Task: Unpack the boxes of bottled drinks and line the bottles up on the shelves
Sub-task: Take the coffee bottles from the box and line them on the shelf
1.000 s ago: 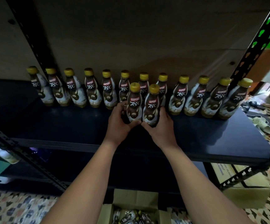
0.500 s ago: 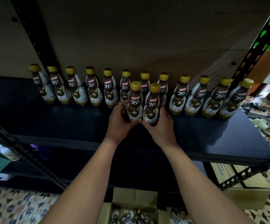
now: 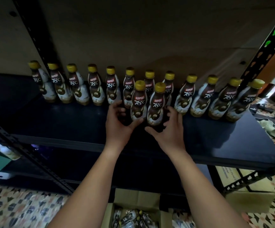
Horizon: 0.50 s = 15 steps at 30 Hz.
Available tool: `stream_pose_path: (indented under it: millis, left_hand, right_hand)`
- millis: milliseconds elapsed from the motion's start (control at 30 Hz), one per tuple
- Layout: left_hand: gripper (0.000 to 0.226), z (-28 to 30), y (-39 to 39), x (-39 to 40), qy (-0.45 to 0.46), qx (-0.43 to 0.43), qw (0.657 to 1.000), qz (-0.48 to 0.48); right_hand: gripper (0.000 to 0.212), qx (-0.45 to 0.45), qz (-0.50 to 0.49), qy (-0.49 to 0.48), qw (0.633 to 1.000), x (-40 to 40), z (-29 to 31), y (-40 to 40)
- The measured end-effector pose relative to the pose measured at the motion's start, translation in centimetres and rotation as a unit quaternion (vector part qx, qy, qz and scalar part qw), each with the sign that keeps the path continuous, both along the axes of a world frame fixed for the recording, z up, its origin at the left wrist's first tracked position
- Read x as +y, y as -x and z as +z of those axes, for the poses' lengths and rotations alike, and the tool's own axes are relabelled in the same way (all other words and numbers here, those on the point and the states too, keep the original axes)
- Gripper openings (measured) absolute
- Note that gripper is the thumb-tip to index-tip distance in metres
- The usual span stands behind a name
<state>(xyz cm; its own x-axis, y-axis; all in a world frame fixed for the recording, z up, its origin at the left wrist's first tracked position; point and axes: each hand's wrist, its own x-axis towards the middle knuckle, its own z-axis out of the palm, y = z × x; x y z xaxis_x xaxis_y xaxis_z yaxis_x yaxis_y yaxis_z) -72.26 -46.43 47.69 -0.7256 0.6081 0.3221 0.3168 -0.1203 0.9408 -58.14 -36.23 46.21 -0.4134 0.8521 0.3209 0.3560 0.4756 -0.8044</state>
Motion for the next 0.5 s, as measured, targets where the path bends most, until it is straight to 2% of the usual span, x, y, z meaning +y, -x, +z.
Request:
stream_pose_path:
  millis: [67,167,267,367,500]
  left_hand:
    - [0.055,-0.3,-1.6,-1.5,-0.034,-0.02,0.999,0.035]
    - [0.024,-1.7,-4.5,-4.1,-0.085,-0.014,0.995,0.058]
    - [0.019,-5.5,-6.4,-6.4,-0.077,0.006,0.993,0.085]
    - [0.02,-11.1,-6.7,-8.0,-0.004,0.009,0.996,0.09]
    - [0.021,-23.6,-6.0,-10.1,0.193,-0.013,0.979,0.058]
  right_hand:
    - [0.083,0.001,-0.025,0.018,1.0,-1.4,0.4,-0.9]
    - [0.051,0.074,-0.022,0.02,0.997,-4.4,0.6,-2.7]
    - [0.03,0.134,0.032,0.003,0.991,-7.8,-1.4,-4.5]
    - [0.024,0.089,0.07,0.026,0.993,-9.6,-6.0,-5.5]
    - [0.027,-0.029,0.063,0.121,0.99,-10.1,-18.0,-5.8]
